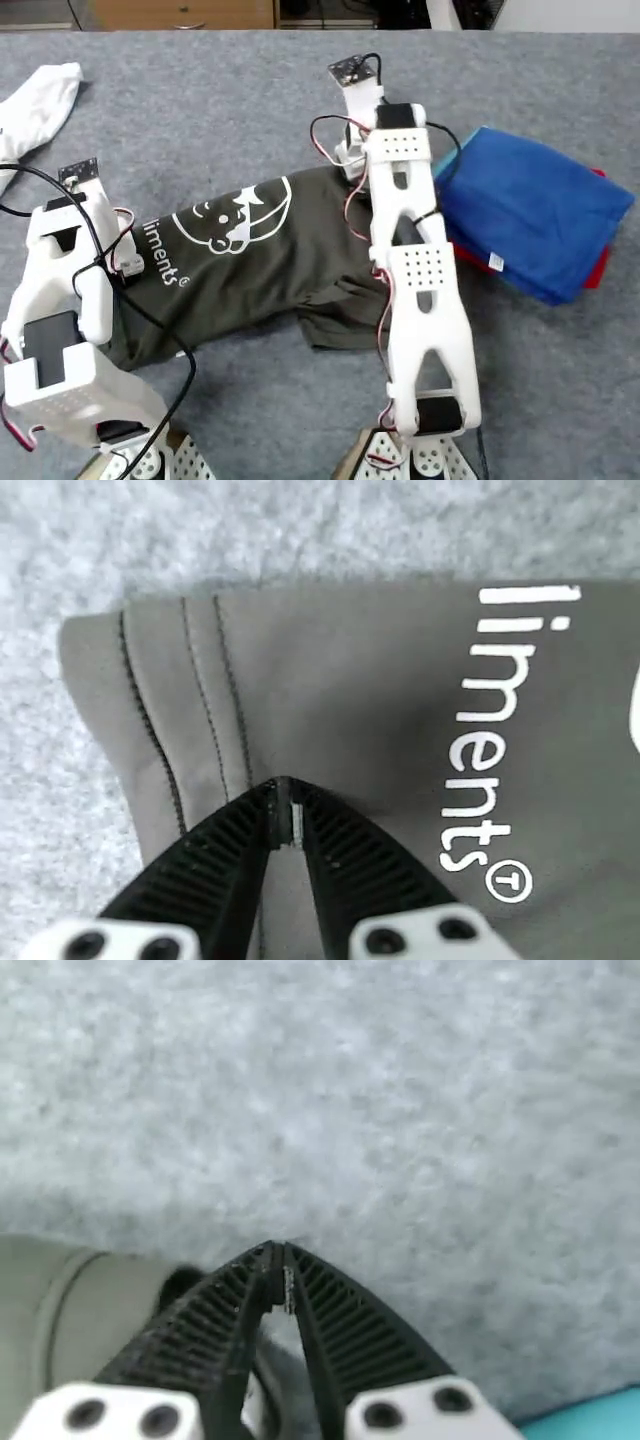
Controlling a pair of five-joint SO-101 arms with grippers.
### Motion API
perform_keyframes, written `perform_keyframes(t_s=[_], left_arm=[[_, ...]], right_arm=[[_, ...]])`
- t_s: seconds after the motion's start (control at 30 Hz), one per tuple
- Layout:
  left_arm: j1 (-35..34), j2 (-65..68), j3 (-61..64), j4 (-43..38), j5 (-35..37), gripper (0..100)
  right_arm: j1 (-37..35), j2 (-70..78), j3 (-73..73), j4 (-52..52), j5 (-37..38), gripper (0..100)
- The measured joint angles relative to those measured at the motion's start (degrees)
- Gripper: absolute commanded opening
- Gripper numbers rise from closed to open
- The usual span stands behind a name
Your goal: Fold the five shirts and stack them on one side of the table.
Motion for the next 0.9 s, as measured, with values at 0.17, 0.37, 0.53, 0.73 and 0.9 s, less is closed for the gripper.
perform_keyframes(t_s=[0.17,0.37,0.53,0.73,0.9], left_arm=[[0.00,0.00,0.00,0.00,0.00,2],[0.00,0.00,0.00,0.00,0.00,2],[0.00,0.00,0.00,0.00,0.00,2],[0.00,0.00,0.00,0.00,0.00,2],[0.00,0.00,0.00,0.00,0.00,2]], right_arm=[[3.60,0.53,-8.18,5.71,0.00,0.4],[3.69,-4.22,-10.29,13.80,0.00,0.4],[2.55,-12.48,-5.10,14.42,0.00,0.4],[-0.79,-27.52,16.26,14.51,0.00,0.4],[-2.29,-38.33,34.37,14.33,0.00,0.4]])
